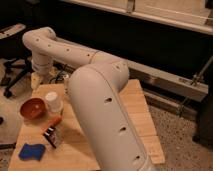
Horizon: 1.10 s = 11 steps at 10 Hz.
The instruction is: Place the ceramic cup over the eraser
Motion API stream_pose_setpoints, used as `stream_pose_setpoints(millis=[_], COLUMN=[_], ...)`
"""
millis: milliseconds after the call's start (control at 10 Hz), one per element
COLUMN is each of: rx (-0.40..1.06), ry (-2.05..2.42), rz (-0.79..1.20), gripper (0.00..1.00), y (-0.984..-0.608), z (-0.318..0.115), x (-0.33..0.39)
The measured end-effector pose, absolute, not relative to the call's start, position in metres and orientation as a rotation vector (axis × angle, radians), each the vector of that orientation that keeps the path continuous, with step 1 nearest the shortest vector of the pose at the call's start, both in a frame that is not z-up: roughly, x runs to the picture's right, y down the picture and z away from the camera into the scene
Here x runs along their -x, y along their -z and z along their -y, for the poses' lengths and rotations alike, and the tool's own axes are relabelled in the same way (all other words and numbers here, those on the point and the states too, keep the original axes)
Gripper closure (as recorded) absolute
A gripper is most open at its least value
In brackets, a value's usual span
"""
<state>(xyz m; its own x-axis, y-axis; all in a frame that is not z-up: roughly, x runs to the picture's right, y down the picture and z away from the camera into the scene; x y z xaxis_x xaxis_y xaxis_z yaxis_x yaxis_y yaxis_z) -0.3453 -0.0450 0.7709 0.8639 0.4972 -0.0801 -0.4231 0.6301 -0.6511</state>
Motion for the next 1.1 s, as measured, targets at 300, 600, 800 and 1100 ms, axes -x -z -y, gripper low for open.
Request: stream_pose_setpoints(millis=[300,600,800,1100], rx=[0.692,0.688,0.701,0.714], ry=[-0.510,-0.500,-0.496,-0.484], rz=[0.025,-0.024,-0.038,-0.053], gripper=[0.20,0.20,0.20,0.20], y=[-0.787,-0.805,-0.815,-0.830], z=[0.026,0.000,-0.015,-0.034], x=[0.343,0.343,0.339,0.336])
